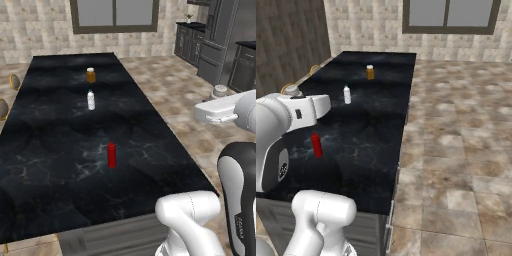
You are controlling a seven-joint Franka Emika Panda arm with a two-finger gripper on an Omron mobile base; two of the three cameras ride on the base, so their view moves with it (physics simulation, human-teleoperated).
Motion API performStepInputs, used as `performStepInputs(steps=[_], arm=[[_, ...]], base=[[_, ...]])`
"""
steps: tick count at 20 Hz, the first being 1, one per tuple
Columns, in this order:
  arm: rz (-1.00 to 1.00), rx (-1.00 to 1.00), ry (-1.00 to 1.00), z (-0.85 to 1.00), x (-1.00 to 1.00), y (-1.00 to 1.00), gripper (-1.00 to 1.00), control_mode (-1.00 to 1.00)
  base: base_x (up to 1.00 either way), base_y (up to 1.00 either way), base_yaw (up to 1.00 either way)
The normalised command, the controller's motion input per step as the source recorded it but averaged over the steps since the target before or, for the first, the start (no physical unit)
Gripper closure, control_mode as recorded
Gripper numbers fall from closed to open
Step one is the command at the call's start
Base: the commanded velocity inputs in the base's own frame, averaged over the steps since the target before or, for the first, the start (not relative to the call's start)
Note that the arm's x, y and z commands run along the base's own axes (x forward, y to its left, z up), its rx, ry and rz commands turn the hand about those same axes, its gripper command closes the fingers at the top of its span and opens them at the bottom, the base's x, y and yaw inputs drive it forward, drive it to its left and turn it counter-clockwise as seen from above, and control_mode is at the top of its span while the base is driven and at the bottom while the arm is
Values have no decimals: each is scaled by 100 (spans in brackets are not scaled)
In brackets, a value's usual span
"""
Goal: Move the ketchup and shaker from the cabinet to the dining counter.
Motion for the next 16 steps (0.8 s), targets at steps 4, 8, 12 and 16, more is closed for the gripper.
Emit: performStepInputs(steps=[4,8,12,16], arm=[[0,0,0,0,0,0,100,100],[0,0,0,0,0,0,100,100],[0,0,0,0,0,0,100,100],[3,0,24,-6,13,-1,100,-100]], base=[[8,0,0],[0,0,0],[0,0,0],[0,0,0]])
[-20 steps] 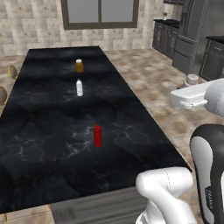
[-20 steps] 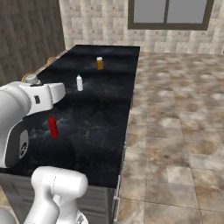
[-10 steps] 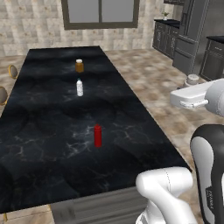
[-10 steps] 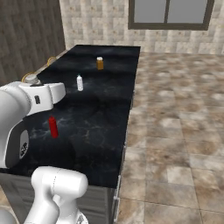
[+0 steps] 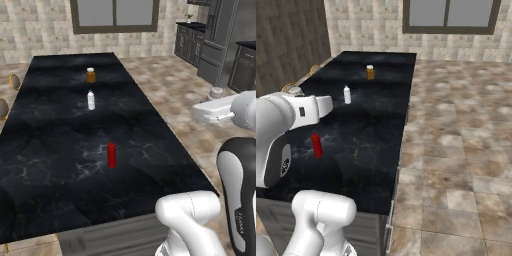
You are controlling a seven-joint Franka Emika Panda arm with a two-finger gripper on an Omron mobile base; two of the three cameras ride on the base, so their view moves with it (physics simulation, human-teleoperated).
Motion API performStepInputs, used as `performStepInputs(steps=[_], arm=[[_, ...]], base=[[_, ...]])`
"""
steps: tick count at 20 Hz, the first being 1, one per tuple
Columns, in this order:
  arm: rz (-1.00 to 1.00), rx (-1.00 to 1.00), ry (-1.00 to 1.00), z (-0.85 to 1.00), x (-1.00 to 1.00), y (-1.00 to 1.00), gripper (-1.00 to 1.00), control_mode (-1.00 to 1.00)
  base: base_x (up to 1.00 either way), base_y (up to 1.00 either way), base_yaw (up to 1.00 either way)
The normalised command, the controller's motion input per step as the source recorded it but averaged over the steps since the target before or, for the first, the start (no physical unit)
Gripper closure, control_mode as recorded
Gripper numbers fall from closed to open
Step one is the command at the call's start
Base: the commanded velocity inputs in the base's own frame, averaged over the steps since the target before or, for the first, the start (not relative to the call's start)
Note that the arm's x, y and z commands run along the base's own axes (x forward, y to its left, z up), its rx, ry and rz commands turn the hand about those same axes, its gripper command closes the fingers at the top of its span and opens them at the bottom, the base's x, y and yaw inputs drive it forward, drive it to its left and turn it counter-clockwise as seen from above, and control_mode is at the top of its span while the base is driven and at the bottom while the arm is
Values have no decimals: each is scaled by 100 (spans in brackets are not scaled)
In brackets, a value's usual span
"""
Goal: Move the ketchup and shaker from the cabinet to the dining counter.
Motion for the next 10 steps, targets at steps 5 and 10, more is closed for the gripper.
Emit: performStepInputs(steps=[5,10], arm=[[11,0,38,-12,42,-15,100,-100],[18,0,32,-29,61,-29,100,-100]], base=[[0,0,0],[0,0,0]])
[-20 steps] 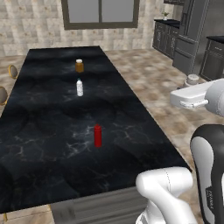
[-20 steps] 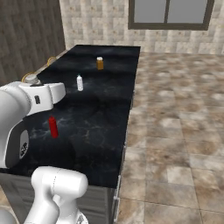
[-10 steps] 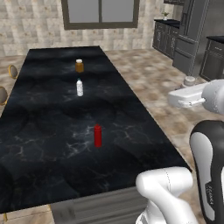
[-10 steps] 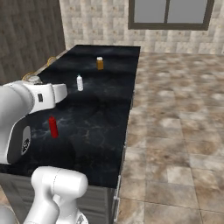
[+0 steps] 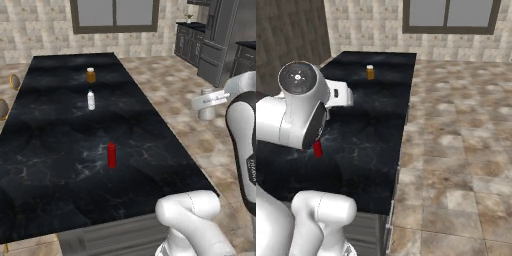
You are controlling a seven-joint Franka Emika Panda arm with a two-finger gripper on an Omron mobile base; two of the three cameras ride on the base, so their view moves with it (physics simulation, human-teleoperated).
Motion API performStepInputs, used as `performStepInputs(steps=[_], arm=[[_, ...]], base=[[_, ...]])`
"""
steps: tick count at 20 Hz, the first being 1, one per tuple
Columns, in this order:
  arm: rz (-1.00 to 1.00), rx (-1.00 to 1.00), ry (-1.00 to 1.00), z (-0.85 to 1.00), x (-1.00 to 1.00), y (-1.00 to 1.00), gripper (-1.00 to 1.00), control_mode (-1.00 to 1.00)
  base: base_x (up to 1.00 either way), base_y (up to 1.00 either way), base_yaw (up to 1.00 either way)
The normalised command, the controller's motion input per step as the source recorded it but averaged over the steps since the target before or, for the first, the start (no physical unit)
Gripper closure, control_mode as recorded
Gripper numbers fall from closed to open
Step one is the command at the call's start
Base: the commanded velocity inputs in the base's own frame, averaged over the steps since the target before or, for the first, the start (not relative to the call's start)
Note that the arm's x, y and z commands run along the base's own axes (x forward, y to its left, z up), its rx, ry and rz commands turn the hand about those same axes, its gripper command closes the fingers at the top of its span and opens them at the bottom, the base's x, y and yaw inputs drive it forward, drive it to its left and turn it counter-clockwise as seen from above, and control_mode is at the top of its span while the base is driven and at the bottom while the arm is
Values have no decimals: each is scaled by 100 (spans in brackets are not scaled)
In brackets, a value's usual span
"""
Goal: Move the ketchup and shaker from the cabinet to the dining counter.
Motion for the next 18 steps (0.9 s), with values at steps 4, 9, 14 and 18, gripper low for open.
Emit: performStepInputs(steps=[4,9,14,18], arm=[[23,0,32,-63,85,-8,100,-100],[25,0,15,-96,93,0,100,-100],[28,0,3,-82,74,0,100,-100],[23,0,0,-57,44,0,100,-100]], base=[[0,0,0],[0,0,0],[0,0,0],[0,0,0]])
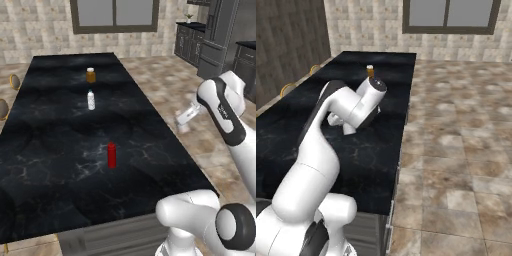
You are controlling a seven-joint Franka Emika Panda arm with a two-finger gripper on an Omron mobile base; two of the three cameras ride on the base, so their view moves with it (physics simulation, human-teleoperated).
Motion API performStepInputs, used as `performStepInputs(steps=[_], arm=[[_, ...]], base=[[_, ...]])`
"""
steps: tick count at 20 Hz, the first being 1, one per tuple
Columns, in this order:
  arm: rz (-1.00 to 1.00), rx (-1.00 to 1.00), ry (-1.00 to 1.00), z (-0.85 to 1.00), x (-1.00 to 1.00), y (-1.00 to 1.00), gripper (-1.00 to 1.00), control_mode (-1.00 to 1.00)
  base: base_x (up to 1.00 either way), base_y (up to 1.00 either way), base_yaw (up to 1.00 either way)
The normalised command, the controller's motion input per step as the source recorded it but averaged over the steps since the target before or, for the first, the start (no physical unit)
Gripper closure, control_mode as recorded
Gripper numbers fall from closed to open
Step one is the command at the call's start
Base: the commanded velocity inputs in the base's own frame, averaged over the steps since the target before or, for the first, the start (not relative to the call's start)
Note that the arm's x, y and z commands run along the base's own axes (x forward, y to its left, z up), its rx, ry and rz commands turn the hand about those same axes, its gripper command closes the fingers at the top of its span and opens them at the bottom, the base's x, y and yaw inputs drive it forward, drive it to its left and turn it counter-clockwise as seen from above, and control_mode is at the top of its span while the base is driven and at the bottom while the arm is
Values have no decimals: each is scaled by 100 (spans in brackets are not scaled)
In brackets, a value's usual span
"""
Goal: Move the ketchup and shaker from the cabinet to the dining counter.
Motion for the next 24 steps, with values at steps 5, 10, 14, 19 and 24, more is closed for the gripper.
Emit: performStepInputs(steps=[5,10,14,19,24], arm=[[15,2,-4,-33,15,0,100,-100],[5,0,-16,-30,0,0,100,-100],[0,0,-18,-42,0,2,100,-100],[0,0,-16,-41,0,2,100,-100],[0,0,-11,-33,4,0,100,-100]], base=[[0,0,0],[0,0,0],[0,0,0],[0,0,0],[0,0,0]])
